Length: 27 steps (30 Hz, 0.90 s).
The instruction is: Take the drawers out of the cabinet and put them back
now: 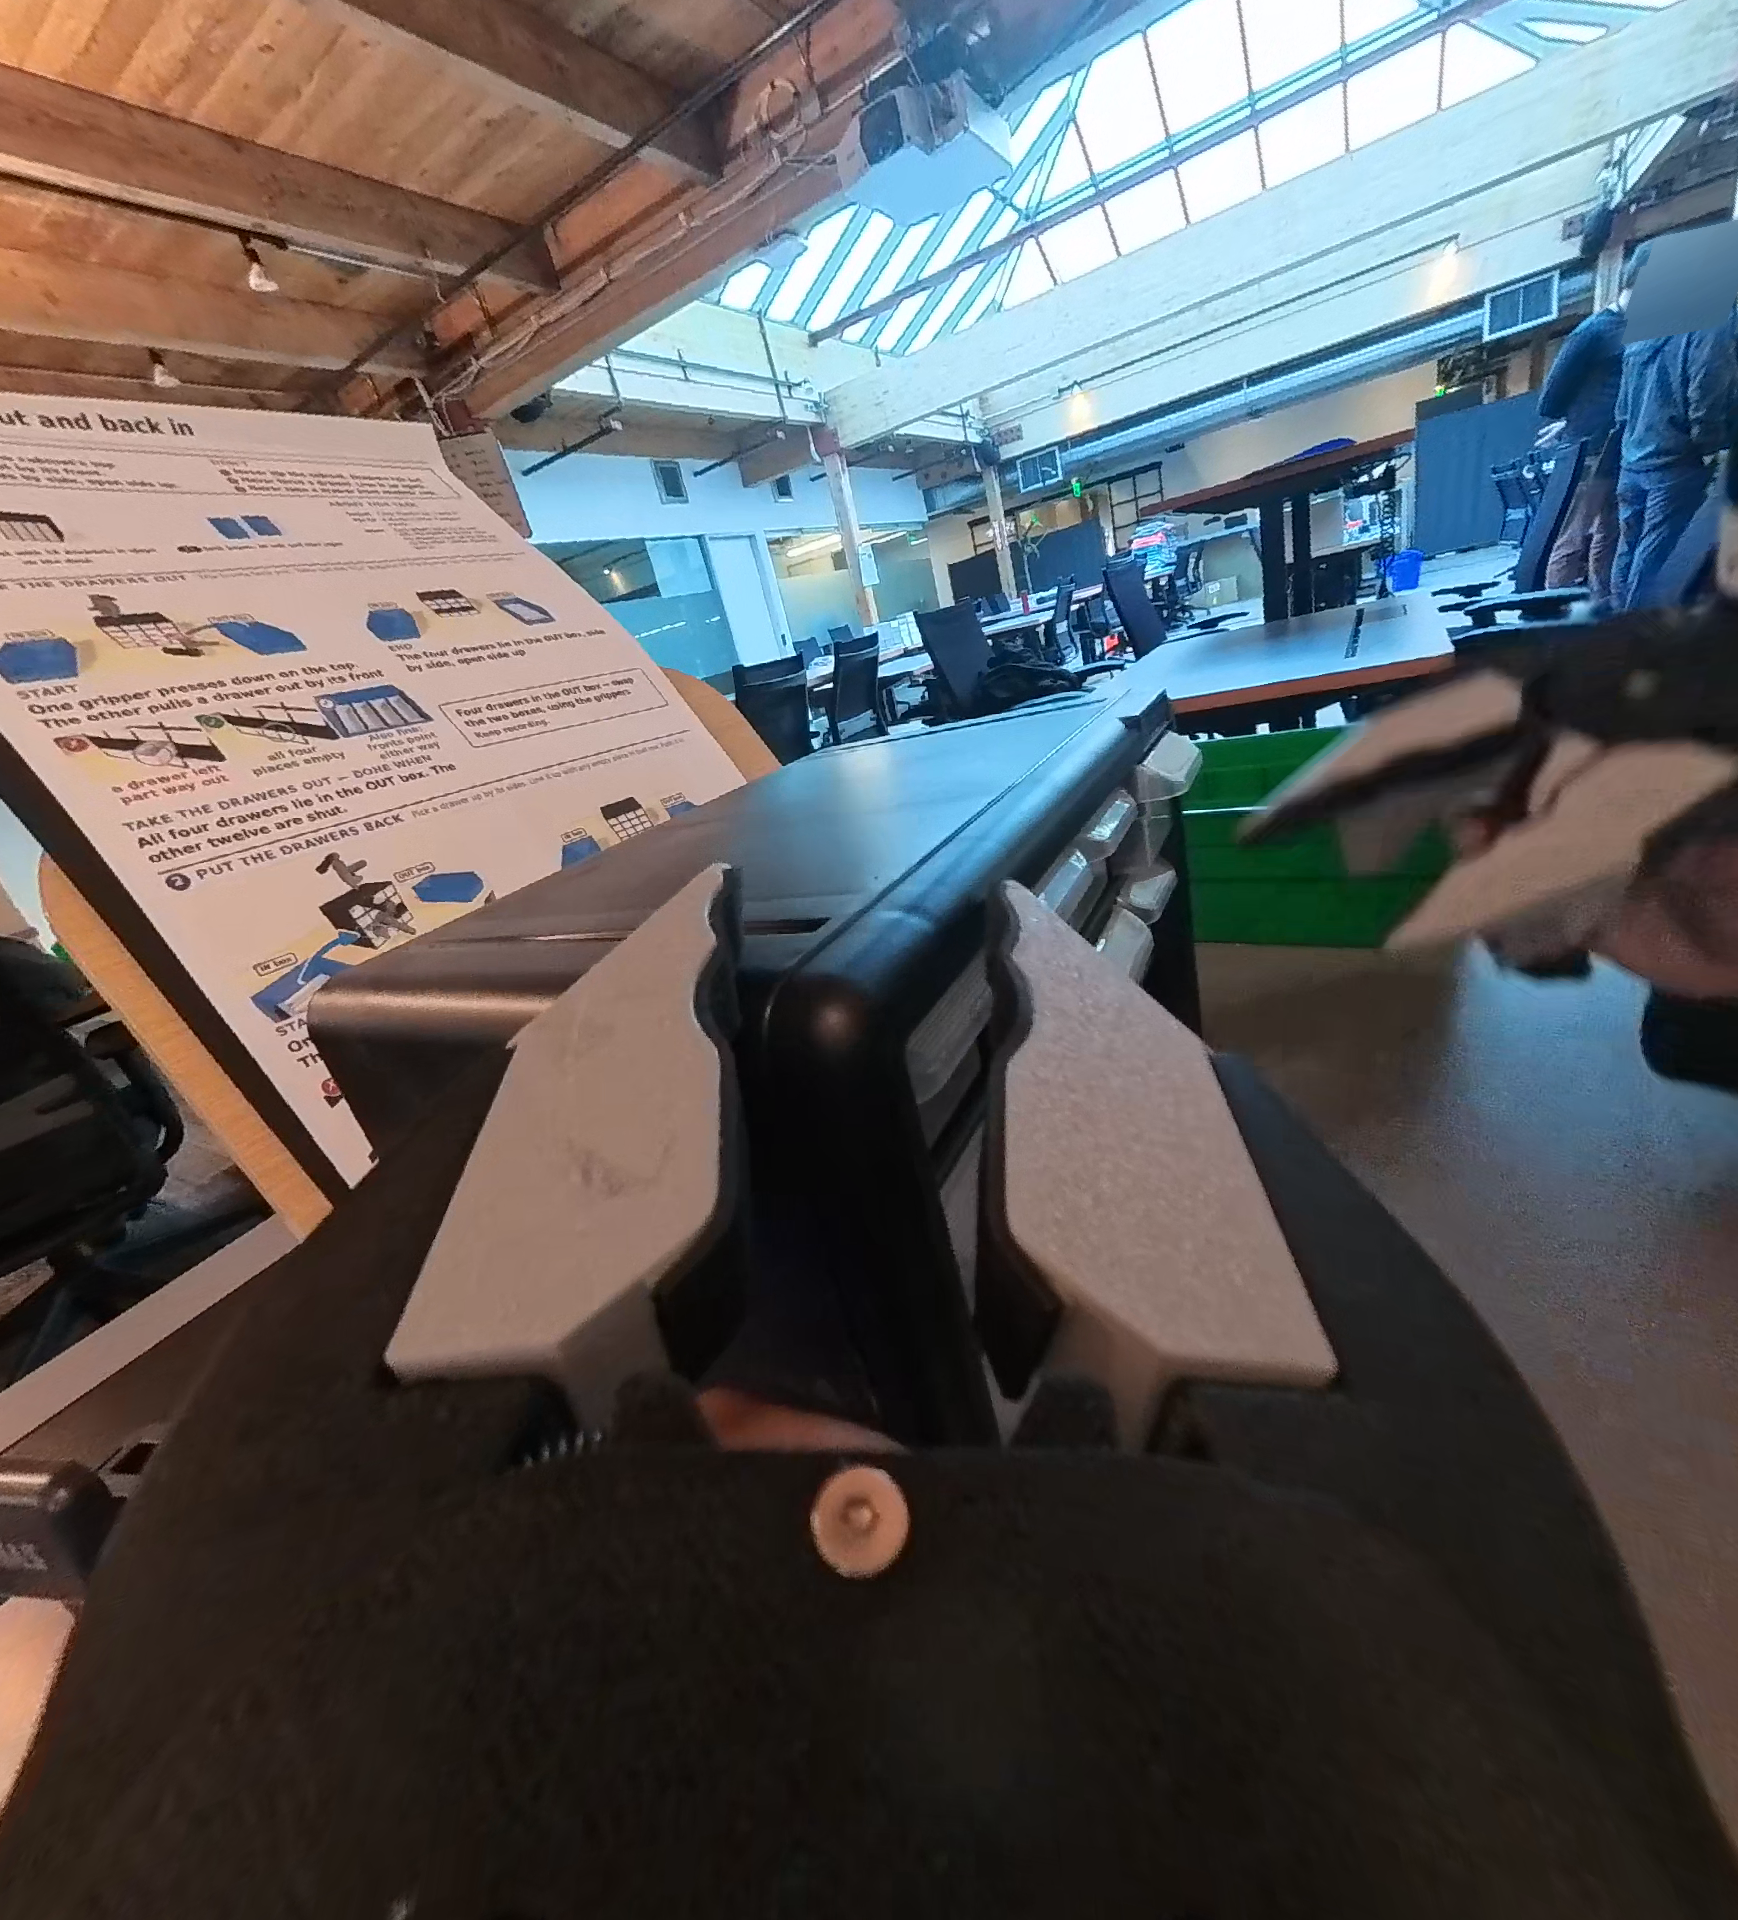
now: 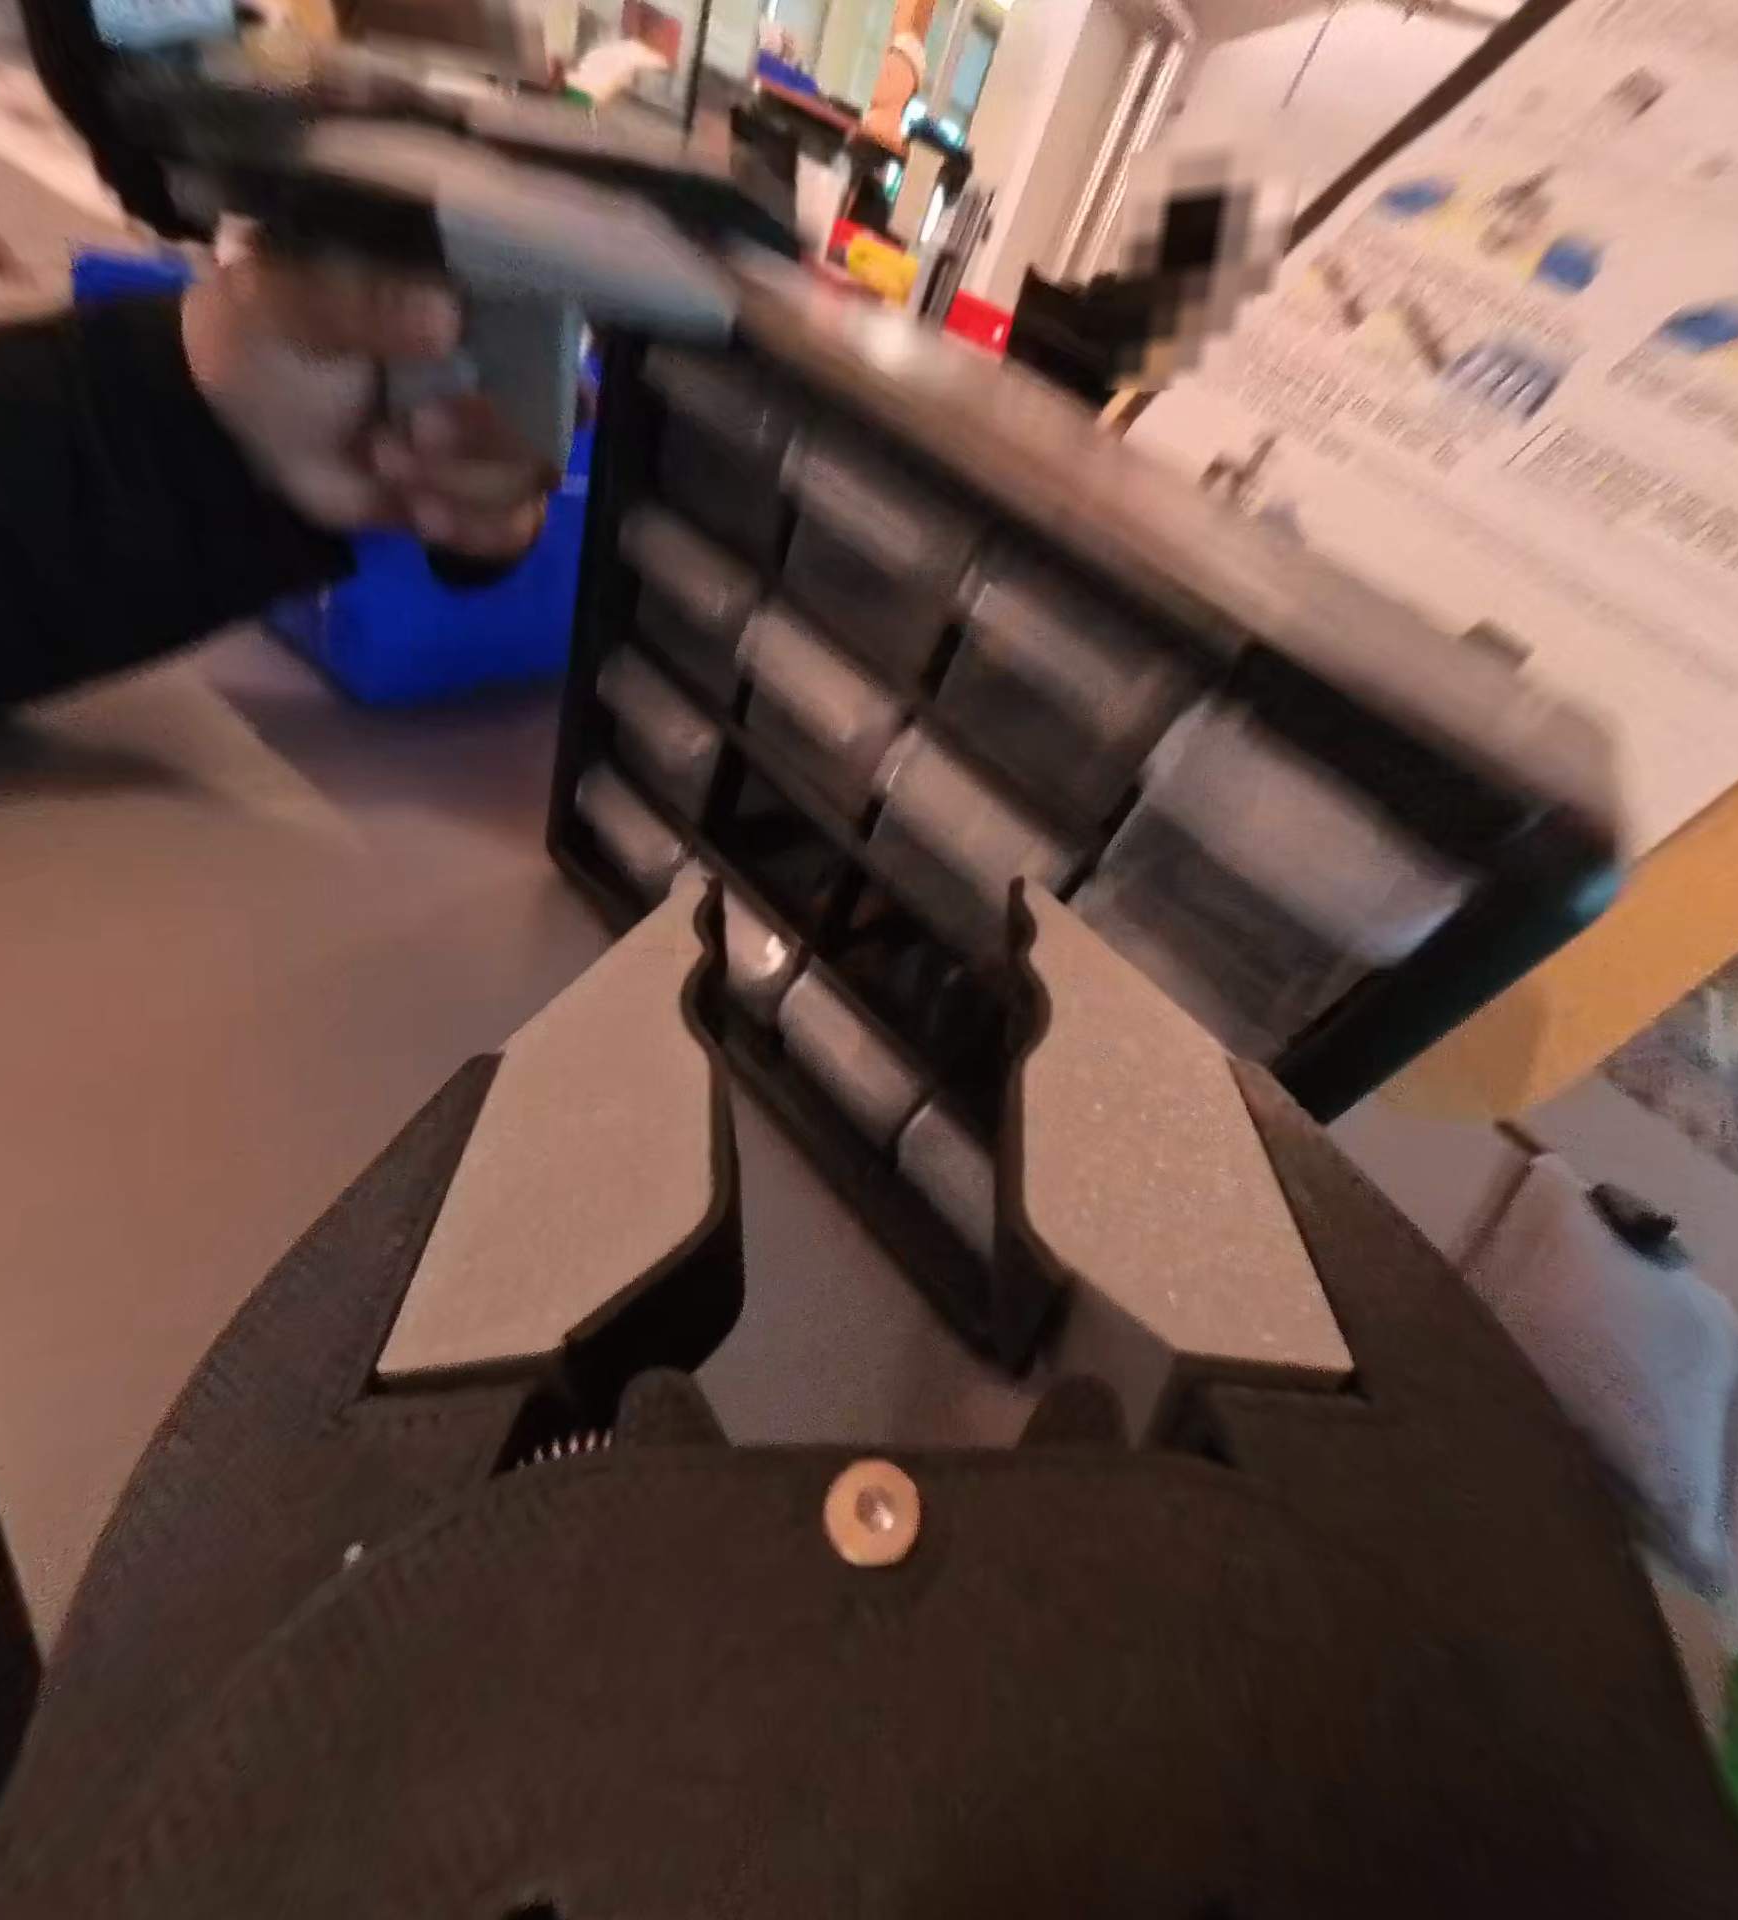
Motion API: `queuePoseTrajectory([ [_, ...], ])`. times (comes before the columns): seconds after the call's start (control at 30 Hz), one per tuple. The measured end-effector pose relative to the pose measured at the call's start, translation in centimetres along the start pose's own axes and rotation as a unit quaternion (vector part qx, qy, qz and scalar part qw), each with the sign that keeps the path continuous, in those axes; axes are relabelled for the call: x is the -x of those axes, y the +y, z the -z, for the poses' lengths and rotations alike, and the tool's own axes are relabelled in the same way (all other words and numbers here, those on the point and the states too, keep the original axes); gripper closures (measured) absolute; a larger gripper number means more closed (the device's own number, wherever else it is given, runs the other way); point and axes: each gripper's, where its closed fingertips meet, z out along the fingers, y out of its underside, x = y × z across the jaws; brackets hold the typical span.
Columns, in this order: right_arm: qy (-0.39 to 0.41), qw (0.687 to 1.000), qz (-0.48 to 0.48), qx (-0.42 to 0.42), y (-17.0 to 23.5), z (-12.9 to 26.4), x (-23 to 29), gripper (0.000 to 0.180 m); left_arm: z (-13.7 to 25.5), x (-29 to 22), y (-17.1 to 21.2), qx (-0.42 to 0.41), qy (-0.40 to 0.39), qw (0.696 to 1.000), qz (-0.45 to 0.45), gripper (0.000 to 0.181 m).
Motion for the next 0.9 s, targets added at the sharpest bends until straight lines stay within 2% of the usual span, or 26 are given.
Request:
queuePoseTrajectory([
  [0.07, 0.0, 1.0, 0.005, -0.023, -4.6, 0.3, -1.2, 0.119, 0.0, 0.0, 0.0, -0.001, 0.001, 1.0, 0.002, 0.135],
  [0.13, 0.033, 0.999, 0.015, -0.031, -8.3, 0.0, -3.4, 0.132, 0.0, 0.0, 0.0, -0.001, 0.002, 1.0, 0.005, 0.135],
  [0.2, 0.027, 0.999, 0.02, -0.001, -10.0, -1.2, -4.8, 0.14, 0.1, -0.1, -0.1, 0.001, 0.005, 1.0, 0.003, 0.136],
  [0.23, 0.001, 1.0, 0.013, 0.026, -10.0, -2.2, -4.9, 0.147, 0.1, -0.1, -0.1, 0.003, 0.005, 1.0, 0.001, 0.135],
  [0.37, -0.036, 0.987, 0.008, 0.155, -6.1, -5.7, -5.7, 0.144, 0.3, -0.5, -0.2, 0.006, 0.015, 1.0, 0.005, 0.135],
  [0.43, -0.059, 0.986, -0.001, 0.156, -5.5, -6.6, -5.1, 0.151, 0.5, -0.9, -0.4, 0.007, 0.027, 1.0, 0.014, 0.131],
  [0.47, -0.055, 0.986, -0.007, 0.158, -5.3, -6.8, -5.4, 0.159, 0.7, -1.5, -0.6, 0.005, 0.039, 0.999, 0.023, 0.131],
  [0.57, -0.013, 0.986, 0.023, 0.163, -4.8, -6.9, -6.7, 0.165, 2.3, -4.7, -1.3, -0.003, 0.097, 0.993, 0.067, 0.131],
  [0.63, 0.0, 0.985, 0.046, 0.166, -4.7, -7.0, -6.8, 0.168, 3.3, -6.2, -0.1, 0.035, 0.087, 0.995, 0.031, 0.128],
  [0.7, 0.012, 0.984, 0.063, 0.168, -4.6, -7.0, -6.9, 0.17, 3.9, -7.8, 2.2, 0.106, 0.084, 0.991, -0.017, 0.125],
  [0.8, 0.012, 0.984, 0.06, 0.17, -4.6, -7.0, -7.0, 0.172, 4.0, -6.8, 6.6, 0.226, 0.008, 0.967, -0.121, 0.116],
  [0.9, 0.007, 0.983, 0.06, 0.174, -4.6, -7.0, -6.9, 0.174, 3.8, -4.6, 9.2, 0.285, -0.064, 0.927, -0.235, 0.131],
])
